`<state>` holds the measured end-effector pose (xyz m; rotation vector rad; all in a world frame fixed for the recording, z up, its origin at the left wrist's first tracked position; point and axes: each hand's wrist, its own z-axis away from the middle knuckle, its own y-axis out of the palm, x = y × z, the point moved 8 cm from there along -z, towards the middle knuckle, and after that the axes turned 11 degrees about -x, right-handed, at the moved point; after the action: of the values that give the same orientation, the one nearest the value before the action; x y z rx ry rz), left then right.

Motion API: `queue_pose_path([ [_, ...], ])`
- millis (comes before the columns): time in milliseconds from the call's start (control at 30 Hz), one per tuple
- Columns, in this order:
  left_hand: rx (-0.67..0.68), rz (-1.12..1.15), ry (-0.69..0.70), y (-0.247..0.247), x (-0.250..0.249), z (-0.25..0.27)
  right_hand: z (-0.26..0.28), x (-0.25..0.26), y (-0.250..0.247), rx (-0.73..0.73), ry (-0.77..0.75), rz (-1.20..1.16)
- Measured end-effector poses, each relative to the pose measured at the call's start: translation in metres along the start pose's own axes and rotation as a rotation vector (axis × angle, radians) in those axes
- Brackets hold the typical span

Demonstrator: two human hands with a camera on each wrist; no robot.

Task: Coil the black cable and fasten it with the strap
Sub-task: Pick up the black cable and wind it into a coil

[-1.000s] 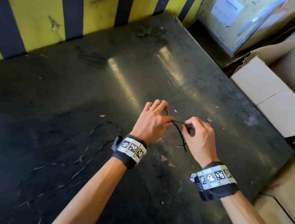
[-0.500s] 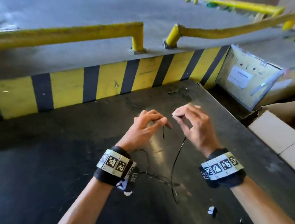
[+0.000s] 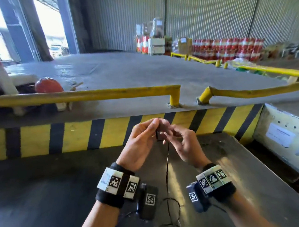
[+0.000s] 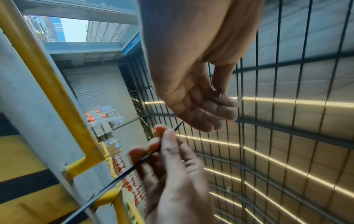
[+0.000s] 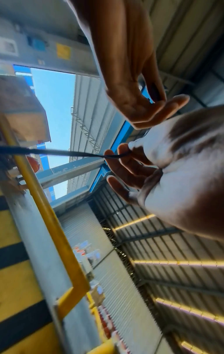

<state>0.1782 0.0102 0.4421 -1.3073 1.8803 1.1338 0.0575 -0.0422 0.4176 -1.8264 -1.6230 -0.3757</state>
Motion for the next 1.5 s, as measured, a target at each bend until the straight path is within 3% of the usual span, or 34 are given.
queue_pose_path([
  [267,-0.17,0.031,0.147,-0.034,-0.053,-0.037,0.046,-0.011,0.082,0.22,0.434,-0.443],
  [400,-0.245,-0.06,0.201,-0.053,-0.074,-0.049,0.072,-0.008,0.088,0.314,0.47,-0.416],
  [600,-0.334,-0.302,0.242,-0.07,-0.087,-0.064,0.071,0.002,0.052,0.314,0.357,-0.235],
  [867,-0.382,-0.482,0.19,-0.077,-0.057,-0.064,0.035,0.062,-0.009,0.287,0.11,0.033],
  [1167,-0.3,-0.651,0.138,-0.058,-0.024,-0.051,-0.009,0.091,-0.037,0.227,-0.127,0.262],
  [1500,-0.17,-0.63,0.053,-0.023,-0.02,-0.034,-0.063,0.109,-0.056,0.167,-0.271,0.389],
])
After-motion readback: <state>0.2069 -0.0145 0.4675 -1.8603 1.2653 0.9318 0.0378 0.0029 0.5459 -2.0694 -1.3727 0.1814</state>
